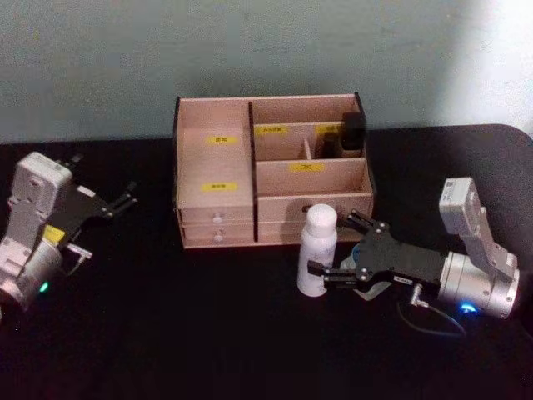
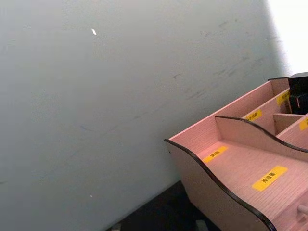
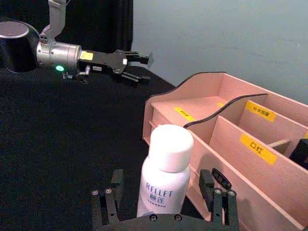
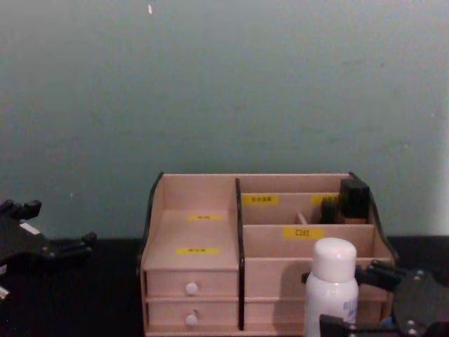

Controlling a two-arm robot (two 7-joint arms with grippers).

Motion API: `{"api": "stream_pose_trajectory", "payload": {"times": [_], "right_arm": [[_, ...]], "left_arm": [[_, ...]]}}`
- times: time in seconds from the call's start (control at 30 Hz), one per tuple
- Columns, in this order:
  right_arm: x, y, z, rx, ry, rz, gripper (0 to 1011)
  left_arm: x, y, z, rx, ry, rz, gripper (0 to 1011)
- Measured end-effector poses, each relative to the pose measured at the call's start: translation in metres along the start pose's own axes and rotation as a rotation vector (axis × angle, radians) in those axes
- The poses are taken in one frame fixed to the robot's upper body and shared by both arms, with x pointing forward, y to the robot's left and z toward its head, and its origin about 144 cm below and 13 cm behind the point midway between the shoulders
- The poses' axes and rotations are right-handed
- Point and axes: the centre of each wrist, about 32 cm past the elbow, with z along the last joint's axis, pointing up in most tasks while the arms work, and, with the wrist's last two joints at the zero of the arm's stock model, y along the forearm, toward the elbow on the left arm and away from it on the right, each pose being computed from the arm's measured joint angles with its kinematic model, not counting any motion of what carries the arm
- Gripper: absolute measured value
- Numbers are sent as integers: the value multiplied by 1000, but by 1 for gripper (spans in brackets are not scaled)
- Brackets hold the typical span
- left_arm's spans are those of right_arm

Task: Pick up the facial cleanser and watermelon frost from the table and place them into the tiered storage box.

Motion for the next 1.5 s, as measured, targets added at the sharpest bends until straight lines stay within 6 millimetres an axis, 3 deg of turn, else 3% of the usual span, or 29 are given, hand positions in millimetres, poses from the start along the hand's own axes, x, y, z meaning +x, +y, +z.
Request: {"api": "stream_pose_trajectory", "payload": {"times": [1.5], "right_arm": [[9, 12, -2, 5, 43, 19, 1003]], "left_arm": [[0, 0, 0, 0, 0, 0, 1001]]}}
